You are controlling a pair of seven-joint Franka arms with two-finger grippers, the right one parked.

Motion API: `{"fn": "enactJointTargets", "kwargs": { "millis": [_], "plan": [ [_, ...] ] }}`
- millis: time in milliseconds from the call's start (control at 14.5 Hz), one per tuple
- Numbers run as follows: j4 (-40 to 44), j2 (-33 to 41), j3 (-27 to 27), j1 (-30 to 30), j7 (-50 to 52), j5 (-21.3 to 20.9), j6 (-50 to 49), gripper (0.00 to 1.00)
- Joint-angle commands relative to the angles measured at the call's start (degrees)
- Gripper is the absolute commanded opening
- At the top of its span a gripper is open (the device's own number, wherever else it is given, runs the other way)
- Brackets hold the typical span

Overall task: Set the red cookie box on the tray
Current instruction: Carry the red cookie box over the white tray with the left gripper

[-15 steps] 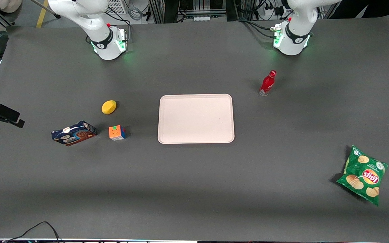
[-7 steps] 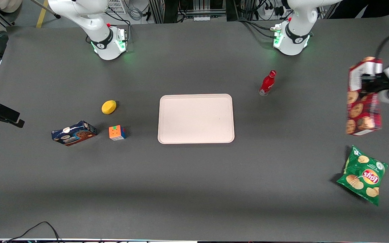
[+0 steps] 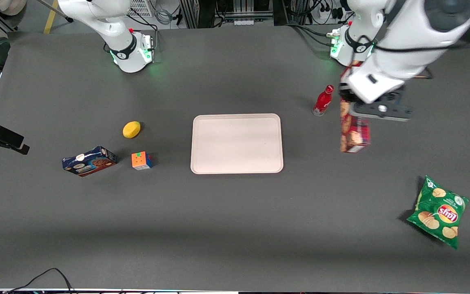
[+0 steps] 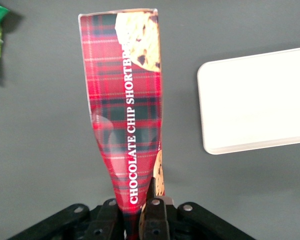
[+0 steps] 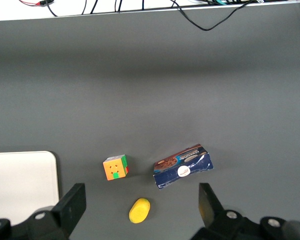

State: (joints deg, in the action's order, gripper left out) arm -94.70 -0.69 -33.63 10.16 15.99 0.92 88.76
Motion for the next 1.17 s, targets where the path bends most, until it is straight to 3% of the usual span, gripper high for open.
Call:
{"fn": "enactJointTargets", "kwargs": {
  "millis": [0, 344, 894, 1101],
  "plan": [
    [0.4, -3.0, -7.0, -1.0, 13.6, 0.4, 2.4, 0.14],
    [-2.4, -6.7, -13.0, -3.5, 25.6, -0.5, 9.2, 0.13],
    [-18.3, -7.5, -14.4, -8.2, 35.2, -5.8, 27.9, 0.14],
    [-20.4, -11.0, -14.5, -11.0, 41.1, -7.1, 33.5, 0.14]
  ]
}}
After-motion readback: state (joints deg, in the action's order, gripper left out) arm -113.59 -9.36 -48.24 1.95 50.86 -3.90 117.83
